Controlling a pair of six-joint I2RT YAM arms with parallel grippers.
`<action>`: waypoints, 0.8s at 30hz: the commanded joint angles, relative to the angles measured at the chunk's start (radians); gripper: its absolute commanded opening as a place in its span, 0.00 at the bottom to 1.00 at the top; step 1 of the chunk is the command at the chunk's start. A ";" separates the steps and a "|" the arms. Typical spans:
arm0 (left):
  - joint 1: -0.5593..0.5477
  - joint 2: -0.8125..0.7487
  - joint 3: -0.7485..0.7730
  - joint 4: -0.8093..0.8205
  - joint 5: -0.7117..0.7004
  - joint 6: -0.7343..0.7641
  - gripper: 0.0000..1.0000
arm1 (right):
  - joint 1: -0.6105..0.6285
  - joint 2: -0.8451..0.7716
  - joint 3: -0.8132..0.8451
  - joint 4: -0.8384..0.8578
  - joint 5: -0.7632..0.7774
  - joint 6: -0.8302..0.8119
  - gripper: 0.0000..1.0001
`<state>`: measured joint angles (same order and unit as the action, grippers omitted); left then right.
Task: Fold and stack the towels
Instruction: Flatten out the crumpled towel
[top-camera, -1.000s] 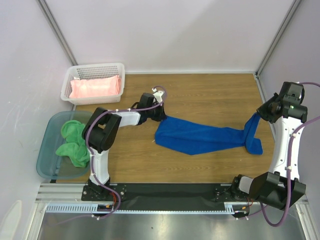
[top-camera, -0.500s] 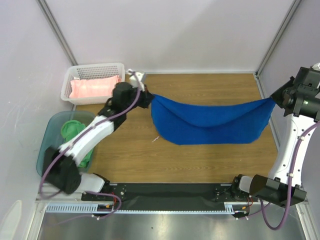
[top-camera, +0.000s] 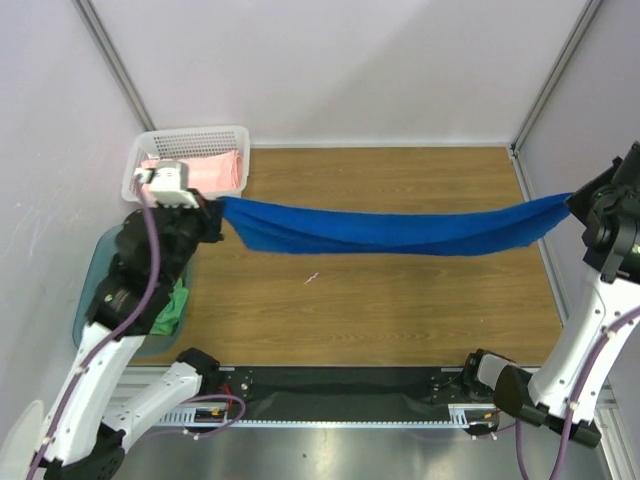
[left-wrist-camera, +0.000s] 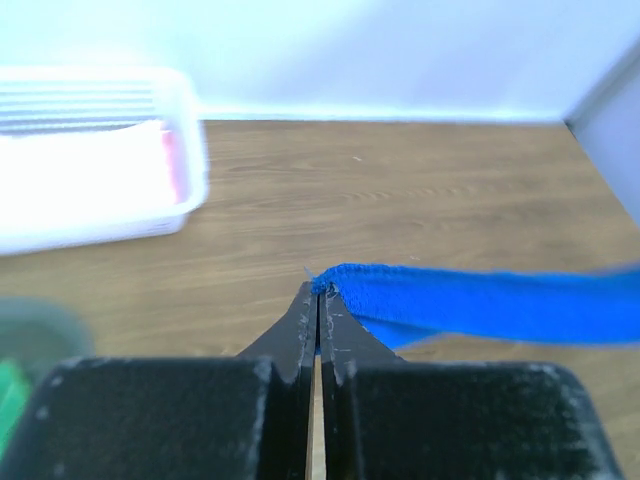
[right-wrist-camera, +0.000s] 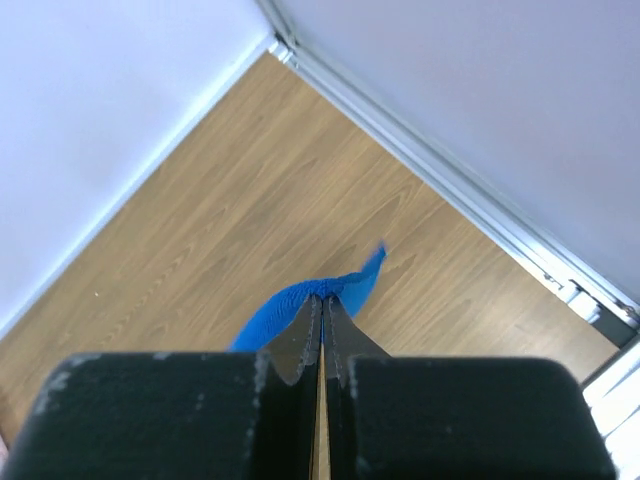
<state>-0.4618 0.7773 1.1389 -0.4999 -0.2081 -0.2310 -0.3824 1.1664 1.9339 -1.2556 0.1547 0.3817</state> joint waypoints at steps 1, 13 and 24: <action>0.008 -0.033 0.130 -0.257 -0.174 -0.096 0.00 | -0.007 -0.043 0.069 -0.122 0.055 0.022 0.00; 0.067 0.098 -0.061 -0.389 -0.211 -0.350 0.00 | -0.007 -0.131 -0.577 0.082 -0.222 0.146 0.00; 0.218 0.315 -0.386 0.237 -0.119 -0.283 0.00 | -0.007 0.248 -0.747 0.626 -0.380 0.105 0.00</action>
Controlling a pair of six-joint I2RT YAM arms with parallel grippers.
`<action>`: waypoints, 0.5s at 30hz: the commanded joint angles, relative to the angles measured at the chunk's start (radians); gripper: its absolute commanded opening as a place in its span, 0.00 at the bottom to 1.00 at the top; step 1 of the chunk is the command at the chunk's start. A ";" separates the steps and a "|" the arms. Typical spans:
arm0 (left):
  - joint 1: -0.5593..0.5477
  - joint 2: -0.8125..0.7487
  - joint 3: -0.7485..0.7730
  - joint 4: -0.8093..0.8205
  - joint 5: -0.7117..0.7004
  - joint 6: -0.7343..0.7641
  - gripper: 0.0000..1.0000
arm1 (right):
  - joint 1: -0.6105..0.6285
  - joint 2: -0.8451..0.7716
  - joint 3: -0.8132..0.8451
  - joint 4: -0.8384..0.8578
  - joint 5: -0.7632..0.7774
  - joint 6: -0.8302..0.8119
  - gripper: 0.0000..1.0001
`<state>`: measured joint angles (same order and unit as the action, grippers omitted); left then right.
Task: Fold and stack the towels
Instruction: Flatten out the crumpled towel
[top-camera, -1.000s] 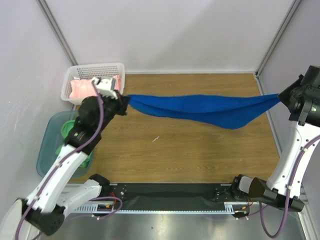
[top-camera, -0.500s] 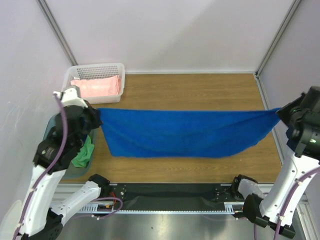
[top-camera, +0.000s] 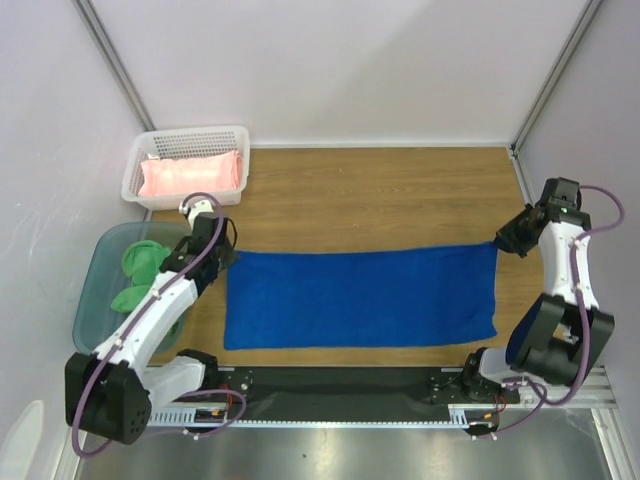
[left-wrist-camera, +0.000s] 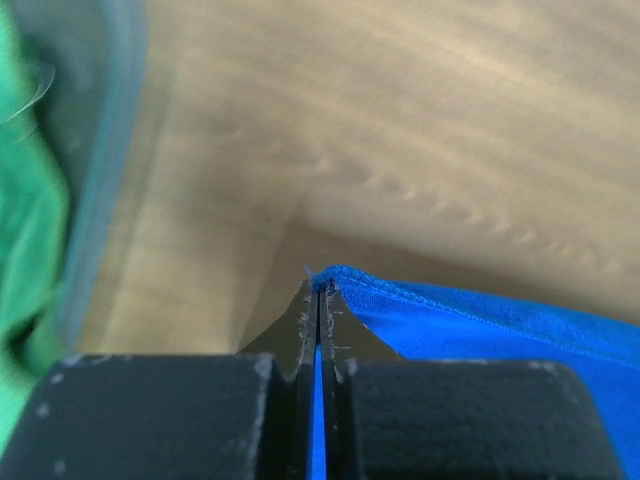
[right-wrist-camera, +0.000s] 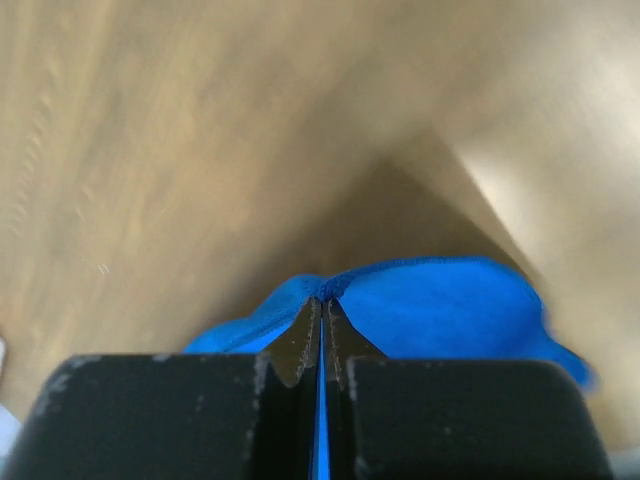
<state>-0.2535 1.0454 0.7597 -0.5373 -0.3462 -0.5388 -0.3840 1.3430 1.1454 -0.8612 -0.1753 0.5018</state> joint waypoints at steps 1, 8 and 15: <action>0.011 0.073 -0.002 0.314 0.006 0.023 0.00 | -0.006 0.102 0.048 0.257 -0.053 -0.019 0.00; 0.020 0.336 0.076 0.425 -0.028 0.066 0.00 | -0.004 0.425 0.183 0.334 -0.127 -0.058 0.00; 0.022 0.550 0.220 0.430 -0.059 0.066 0.00 | 0.019 0.594 0.312 0.369 -0.142 -0.051 0.00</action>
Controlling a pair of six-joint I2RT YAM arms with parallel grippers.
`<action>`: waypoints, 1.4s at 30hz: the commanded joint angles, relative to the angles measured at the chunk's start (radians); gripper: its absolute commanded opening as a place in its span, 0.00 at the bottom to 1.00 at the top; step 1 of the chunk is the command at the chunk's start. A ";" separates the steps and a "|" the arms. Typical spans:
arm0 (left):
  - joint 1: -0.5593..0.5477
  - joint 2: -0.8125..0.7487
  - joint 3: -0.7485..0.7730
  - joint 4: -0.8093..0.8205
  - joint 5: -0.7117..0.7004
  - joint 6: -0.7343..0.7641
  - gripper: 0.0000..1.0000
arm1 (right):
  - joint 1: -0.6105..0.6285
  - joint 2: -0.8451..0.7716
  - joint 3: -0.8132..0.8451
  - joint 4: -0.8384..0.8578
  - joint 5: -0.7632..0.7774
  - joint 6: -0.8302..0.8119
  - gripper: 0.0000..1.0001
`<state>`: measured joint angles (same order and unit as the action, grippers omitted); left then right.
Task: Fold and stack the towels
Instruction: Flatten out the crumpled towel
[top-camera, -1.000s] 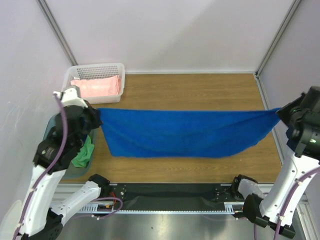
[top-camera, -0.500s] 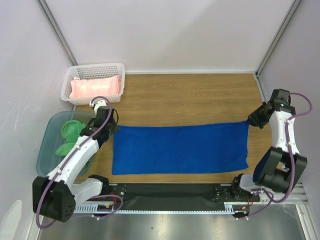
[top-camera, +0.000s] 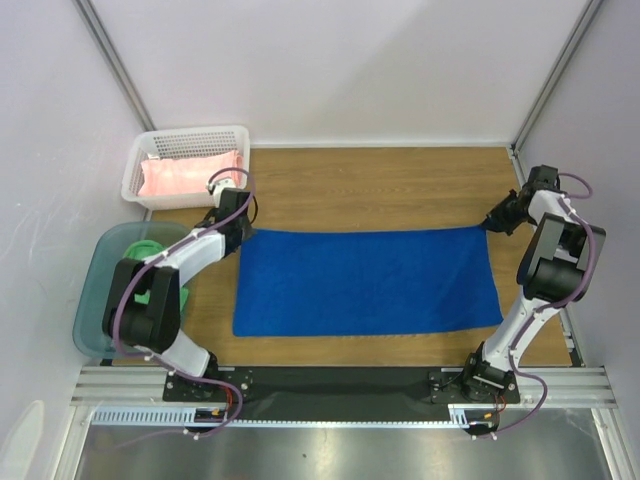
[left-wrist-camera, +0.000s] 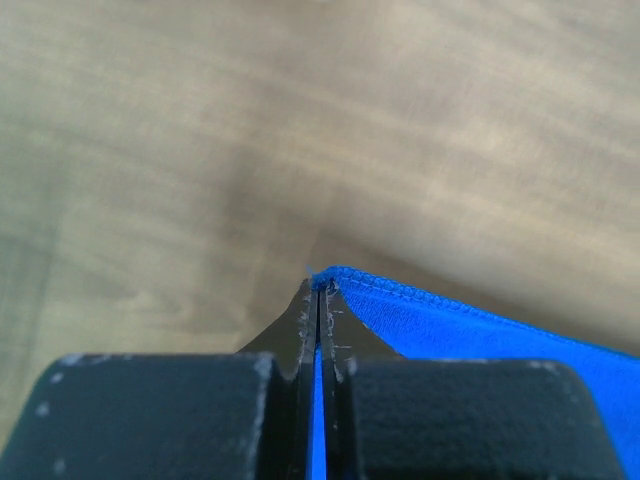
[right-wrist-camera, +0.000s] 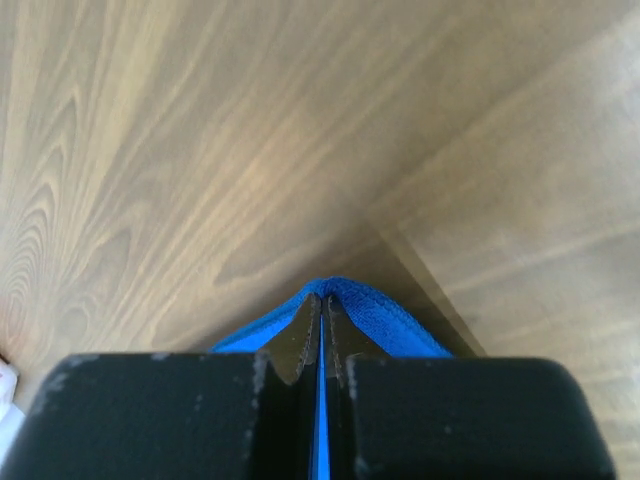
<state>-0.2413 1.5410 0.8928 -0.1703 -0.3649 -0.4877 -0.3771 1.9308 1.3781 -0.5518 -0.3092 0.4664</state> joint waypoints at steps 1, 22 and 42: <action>0.010 0.071 0.095 0.066 -0.039 0.014 0.00 | 0.017 0.023 0.091 0.062 -0.001 -0.017 0.00; 0.002 0.165 0.298 -0.038 -0.031 0.012 0.62 | 0.090 0.059 0.340 -0.103 0.090 -0.153 0.77; -0.039 -0.406 -0.147 -0.376 0.190 -0.271 0.98 | 0.416 -0.262 -0.027 0.013 0.151 0.000 0.76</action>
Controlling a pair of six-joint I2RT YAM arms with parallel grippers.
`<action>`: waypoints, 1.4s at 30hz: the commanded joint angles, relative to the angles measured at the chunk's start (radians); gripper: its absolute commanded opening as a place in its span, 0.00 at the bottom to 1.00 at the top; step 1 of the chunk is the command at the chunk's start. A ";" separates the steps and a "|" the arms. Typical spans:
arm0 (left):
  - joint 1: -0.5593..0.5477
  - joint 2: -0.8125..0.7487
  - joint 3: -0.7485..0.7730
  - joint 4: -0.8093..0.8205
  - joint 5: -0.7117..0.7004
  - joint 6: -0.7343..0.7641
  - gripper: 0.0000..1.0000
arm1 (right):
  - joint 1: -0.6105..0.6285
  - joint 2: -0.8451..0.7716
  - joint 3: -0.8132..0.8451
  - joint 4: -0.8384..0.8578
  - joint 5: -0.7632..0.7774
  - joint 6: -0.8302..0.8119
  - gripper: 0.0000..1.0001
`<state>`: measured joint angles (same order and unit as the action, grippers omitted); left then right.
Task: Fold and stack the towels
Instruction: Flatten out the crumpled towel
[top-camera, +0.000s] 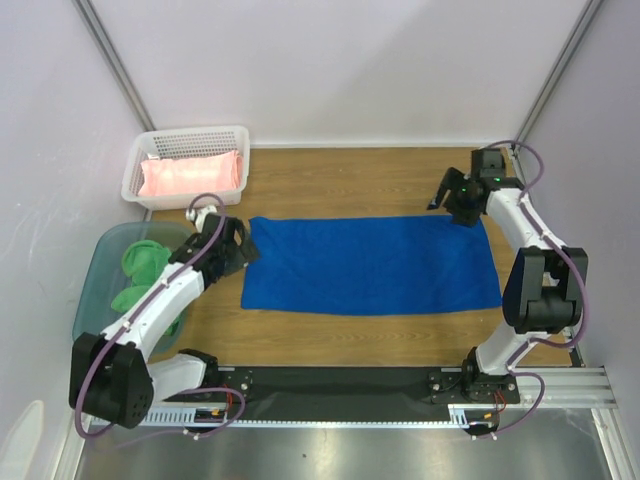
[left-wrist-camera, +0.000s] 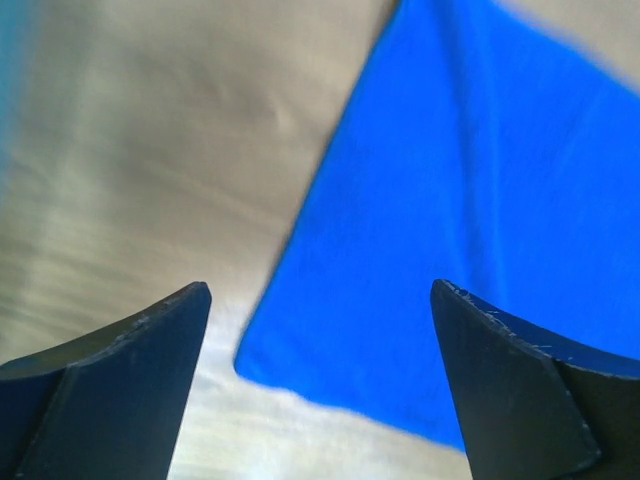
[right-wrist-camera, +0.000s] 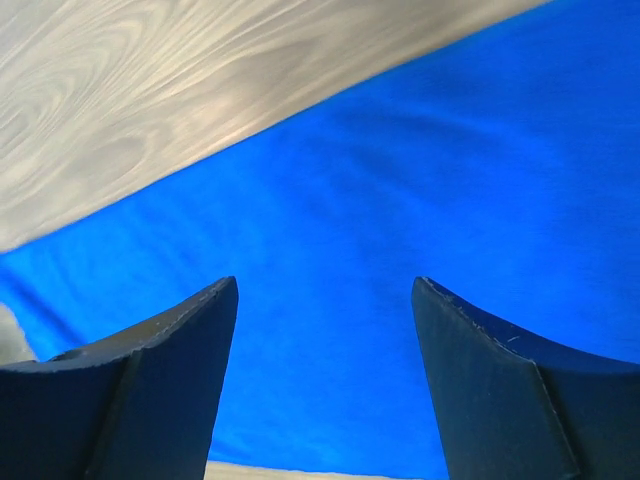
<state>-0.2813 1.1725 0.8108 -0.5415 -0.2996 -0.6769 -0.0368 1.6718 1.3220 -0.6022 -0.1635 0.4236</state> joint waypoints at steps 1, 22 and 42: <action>-0.001 -0.048 -0.087 0.000 0.143 -0.099 0.96 | 0.093 0.011 0.040 0.067 0.007 0.058 0.76; -0.009 -0.277 -0.410 0.037 0.103 -0.279 0.66 | 0.221 0.034 0.106 0.041 -0.065 0.070 0.72; -0.015 -0.181 -0.400 0.012 0.031 -0.220 0.00 | 0.343 0.006 0.089 0.079 -0.059 0.119 0.70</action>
<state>-0.2863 0.9901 0.3935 -0.4660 -0.2489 -0.9234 0.2550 1.6810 1.3979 -0.5655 -0.2153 0.5121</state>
